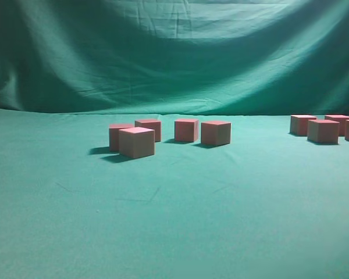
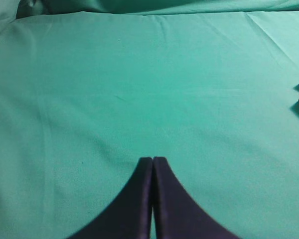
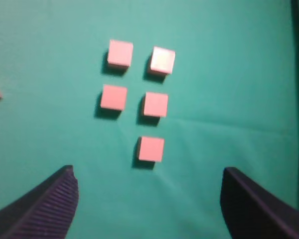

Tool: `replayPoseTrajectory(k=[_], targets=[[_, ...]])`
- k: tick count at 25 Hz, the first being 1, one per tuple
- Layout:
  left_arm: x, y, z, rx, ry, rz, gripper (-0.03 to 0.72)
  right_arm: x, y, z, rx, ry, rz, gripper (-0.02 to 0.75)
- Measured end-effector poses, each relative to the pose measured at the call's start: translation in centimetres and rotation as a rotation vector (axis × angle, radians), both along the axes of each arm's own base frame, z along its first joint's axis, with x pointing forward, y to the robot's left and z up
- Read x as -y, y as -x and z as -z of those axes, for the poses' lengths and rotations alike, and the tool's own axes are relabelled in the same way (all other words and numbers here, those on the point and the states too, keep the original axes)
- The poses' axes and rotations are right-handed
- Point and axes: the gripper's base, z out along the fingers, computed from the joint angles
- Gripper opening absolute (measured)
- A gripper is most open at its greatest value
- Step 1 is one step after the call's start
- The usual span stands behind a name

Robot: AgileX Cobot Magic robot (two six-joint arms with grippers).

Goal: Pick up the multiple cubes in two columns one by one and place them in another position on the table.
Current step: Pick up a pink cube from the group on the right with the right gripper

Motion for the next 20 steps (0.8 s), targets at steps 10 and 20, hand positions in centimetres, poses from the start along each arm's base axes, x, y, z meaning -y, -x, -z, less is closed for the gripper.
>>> replayPoseTrajectory(k=[10, 20], targets=[[0.0, 0.0, 0.0, 0.000, 0.000, 0.000, 0.000, 3.6, 0.2, 10.0, -0.101, -0.102, 0.127, 0.571], [0.0, 0.0, 0.0, 0.000, 0.000, 0.000, 0.000, 3.0, -2.9, 15.6, -0.083, -0.111, 0.103, 0.571]])
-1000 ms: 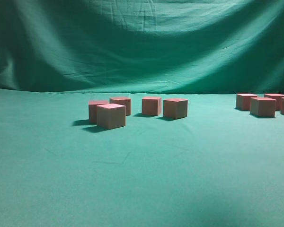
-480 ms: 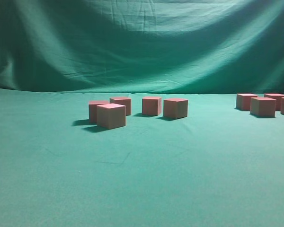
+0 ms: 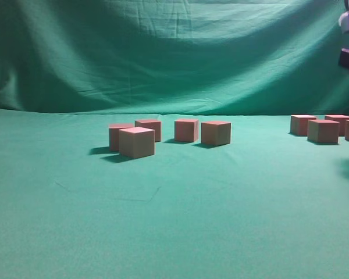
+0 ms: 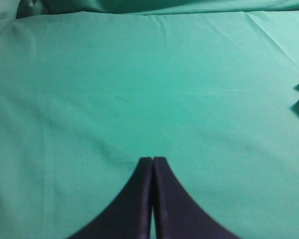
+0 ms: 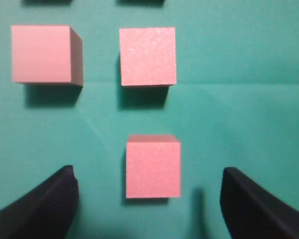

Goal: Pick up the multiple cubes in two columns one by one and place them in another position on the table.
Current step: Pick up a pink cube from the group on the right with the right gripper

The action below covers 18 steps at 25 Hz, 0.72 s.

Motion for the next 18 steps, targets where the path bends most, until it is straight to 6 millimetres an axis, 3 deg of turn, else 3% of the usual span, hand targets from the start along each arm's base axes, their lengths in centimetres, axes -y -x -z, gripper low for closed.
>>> replayPoseTrajectory(k=[10, 16, 18], targets=[[0.0, 0.0, 0.0, 0.000, 0.000, 0.000, 0.000, -0.2, -1.0, 3.3, -0.045, 0.014, -0.025, 0.571], [0.0, 0.0, 0.0, 0.000, 0.000, 0.000, 0.000, -0.2, -1.3, 3.6, -0.030, 0.011, -0.030, 0.261], [0.0, 0.0, 0.0, 0.000, 0.000, 0.000, 0.000, -0.2, -1.3, 3.6, -0.030, 0.011, -0.030, 0.260]])
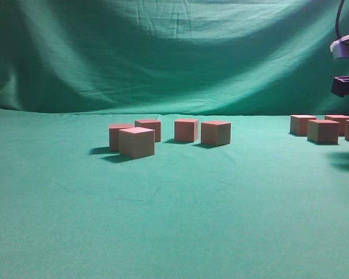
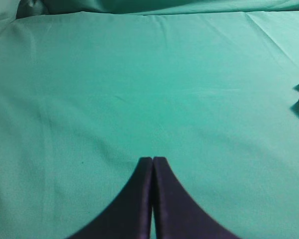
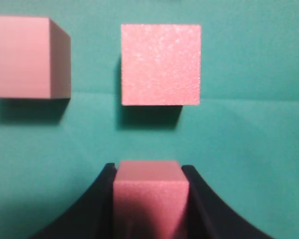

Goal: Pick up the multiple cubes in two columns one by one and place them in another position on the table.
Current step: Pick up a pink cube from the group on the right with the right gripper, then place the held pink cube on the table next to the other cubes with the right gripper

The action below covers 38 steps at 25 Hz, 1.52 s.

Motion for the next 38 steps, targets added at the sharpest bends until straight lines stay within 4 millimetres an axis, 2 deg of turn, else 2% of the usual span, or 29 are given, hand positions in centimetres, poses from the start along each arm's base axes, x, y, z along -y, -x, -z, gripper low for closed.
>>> replayPoseTrajectory(k=[4, 8, 10, 12, 14, 19, 22, 25, 27, 31, 38], targets=[[0.0, 0.0, 0.0, 0.000, 0.000, 0.000, 0.000, 0.0, 0.1, -0.8, -0.022, 0.007, 0.004, 0.260], [0.0, 0.0, 0.0, 0.000, 0.000, 0.000, 0.000, -0.6, 0.4, -4.5, -0.002, 0.001, -0.004, 0.260], [0.0, 0.0, 0.0, 0.000, 0.000, 0.000, 0.000, -2.0, 1.3, -6.8, 0.027, 0.000, -0.059, 0.260], [0.0, 0.0, 0.0, 0.000, 0.000, 0.000, 0.000, -4.1, 2.5, -8.5, 0.049, -0.003, -0.145, 0.260], [0.0, 0.0, 0.0, 0.000, 0.000, 0.000, 0.000, -6.5, 4.0, -9.5, 0.049, 0.000, -0.262, 0.260], [0.0, 0.0, 0.0, 0.000, 0.000, 0.000, 0.000, -13.2, 8.0, -9.5, 0.002, 0.029, -0.604, 0.260], [0.0, 0.0, 0.0, 0.000, 0.000, 0.000, 0.000, -16.3, 9.9, -9.0, 0.012, 0.033, -0.742, 0.260], [0.0, 0.0, 0.0, 0.000, 0.000, 0.000, 0.000, -18.9, 11.0, -8.2, 0.022, 0.038, -0.855, 0.260], [0.0, 0.0, 0.0, 0.000, 0.000, 0.000, 0.000, -20.2, 10.9, -7.9, 0.026, 0.043, -0.900, 0.260], [0.0, 0.0, 0.0, 0.000, 0.000, 0.000, 0.000, -22.1, 9.4, -7.0, 0.019, 0.055, -0.924, 0.260], [0.0, 0.0, 0.0, 0.000, 0.000, 0.000, 0.000, -23.8, 7.4, -4.5, 0.017, 0.082, -0.939, 0.260]])
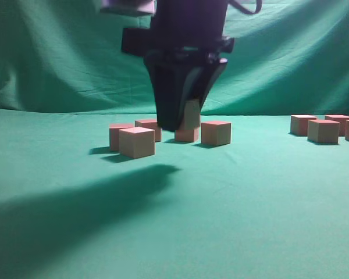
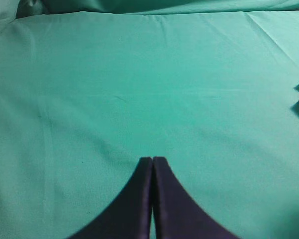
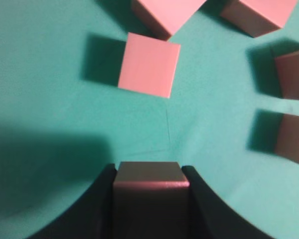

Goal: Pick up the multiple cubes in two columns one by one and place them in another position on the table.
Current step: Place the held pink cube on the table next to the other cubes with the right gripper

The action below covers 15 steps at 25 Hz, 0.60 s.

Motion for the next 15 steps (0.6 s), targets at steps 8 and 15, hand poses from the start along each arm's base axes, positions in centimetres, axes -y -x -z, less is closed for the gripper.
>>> replayPoseTrajectory(k=[8, 15], targets=[[0.0, 0.0, 0.0, 0.000, 0.000, 0.000, 0.000, -0.3, -1.1, 2.4, 0.002, 0.002, 0.000, 0.260], [0.0, 0.0, 0.0, 0.000, 0.000, 0.000, 0.000, -0.6, -1.5, 2.8, 0.022, -0.021, -0.005, 0.260]])
